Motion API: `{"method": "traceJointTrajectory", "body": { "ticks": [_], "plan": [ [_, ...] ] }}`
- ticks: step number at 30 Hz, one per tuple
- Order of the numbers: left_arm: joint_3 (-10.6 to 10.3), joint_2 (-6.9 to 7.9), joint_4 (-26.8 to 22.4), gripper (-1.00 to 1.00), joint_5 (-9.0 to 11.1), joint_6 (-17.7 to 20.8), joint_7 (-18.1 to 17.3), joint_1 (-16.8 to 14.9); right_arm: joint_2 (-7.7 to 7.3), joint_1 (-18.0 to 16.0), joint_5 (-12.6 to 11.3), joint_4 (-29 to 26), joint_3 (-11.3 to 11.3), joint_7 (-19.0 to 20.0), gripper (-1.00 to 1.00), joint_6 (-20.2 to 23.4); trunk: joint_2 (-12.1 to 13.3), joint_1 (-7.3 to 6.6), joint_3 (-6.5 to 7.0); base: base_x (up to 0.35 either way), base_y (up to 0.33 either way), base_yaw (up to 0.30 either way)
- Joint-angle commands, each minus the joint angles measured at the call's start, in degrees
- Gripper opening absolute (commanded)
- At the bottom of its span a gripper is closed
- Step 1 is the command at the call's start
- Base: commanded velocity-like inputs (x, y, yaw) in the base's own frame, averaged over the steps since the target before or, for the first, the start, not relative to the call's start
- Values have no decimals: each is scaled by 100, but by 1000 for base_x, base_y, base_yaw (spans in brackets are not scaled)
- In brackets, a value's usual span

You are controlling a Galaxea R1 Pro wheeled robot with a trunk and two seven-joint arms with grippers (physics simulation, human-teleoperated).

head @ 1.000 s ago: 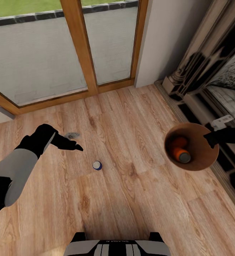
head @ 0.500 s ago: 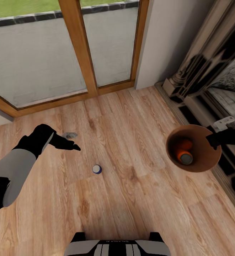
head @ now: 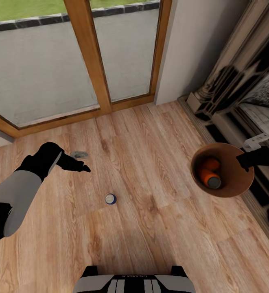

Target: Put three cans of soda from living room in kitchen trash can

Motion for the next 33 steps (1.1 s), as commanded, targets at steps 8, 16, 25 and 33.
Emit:
{"method": "traceJointTrajectory", "body": {
  "ticks": [8, 16, 25, 33],
  "plan": [
    [6, 0, 17, 100, 2, 9, 171, -2, 3, -1, 16, 3, -6, 31, -100, 13, -321, 175, -143, 1, 0, 0],
    [13, -2, 0, 100, 8, -4, 688, 0, 5, -1, 22, 8, 0, 31, -100, 13, -642, 351, -287, 0, 0, 0],
    [32, -41, 19, 100, 64, -1, 784, 0, 5, -1, 3, 17, -203, 38, -100, 13, -1003, 549, -463, 0, 0, 0],
    [63, -515, 52, 100, 69, -15, 806, 0, 46, -1, 30, 12, -406, 40, -100, 13, -1324, 724, -671, 0, 0, 0]
  ]
}}
